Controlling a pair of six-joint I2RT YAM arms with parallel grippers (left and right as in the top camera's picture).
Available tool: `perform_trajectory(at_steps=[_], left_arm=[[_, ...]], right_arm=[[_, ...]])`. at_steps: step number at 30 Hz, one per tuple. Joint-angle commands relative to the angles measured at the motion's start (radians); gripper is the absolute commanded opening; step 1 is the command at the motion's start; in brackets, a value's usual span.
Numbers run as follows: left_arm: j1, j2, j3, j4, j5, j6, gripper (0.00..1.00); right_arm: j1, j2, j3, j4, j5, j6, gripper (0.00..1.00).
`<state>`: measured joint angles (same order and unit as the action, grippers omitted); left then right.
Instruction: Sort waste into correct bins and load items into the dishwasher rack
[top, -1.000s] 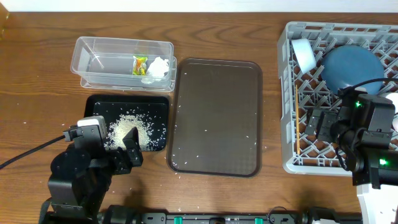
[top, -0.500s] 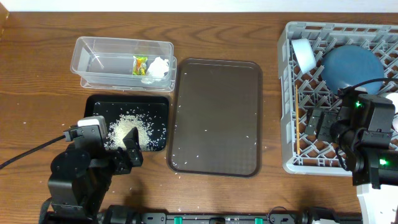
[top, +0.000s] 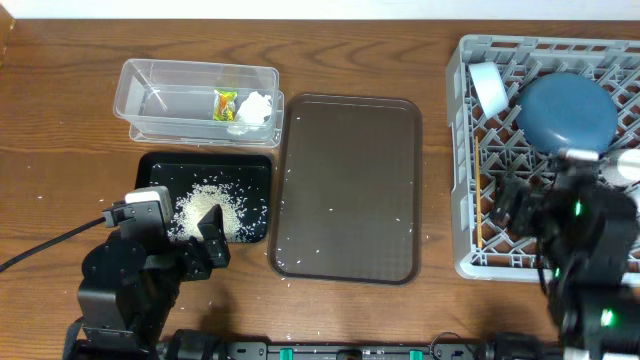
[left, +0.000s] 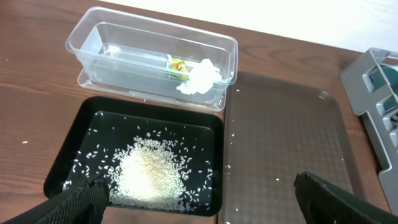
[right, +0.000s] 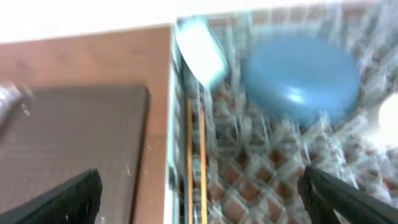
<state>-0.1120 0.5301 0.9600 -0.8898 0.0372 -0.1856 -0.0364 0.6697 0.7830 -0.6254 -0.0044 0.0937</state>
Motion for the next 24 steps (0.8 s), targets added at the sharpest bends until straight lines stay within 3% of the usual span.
perform_trajectory(at_steps=[1,7,13,19,24], left_arm=[[0.003,-0.003,-0.005,0.001,-0.016,0.006,0.98],[0.003,-0.003,-0.005,0.001,-0.016,0.005,0.98],[0.003,-0.003,-0.005,0.001,-0.016,0.005,0.98],[0.003,-0.003,-0.005,0.001,-0.016,0.006,0.98],[0.003,-0.003,-0.005,0.001,-0.016,0.005,0.98]], right_arm=[[0.032,-0.156,-0.174,0.119,0.008,-0.013,0.99],[0.082,-0.425,-0.516,0.491,0.008,-0.013,0.99],[0.105,-0.558,-0.753,0.764,0.016,-0.013,0.99],[0.108,-0.594,-0.777,0.564,0.008,-0.012,0.99],[0.108,-0.578,-0.777,0.550,0.008,-0.013,0.99]])
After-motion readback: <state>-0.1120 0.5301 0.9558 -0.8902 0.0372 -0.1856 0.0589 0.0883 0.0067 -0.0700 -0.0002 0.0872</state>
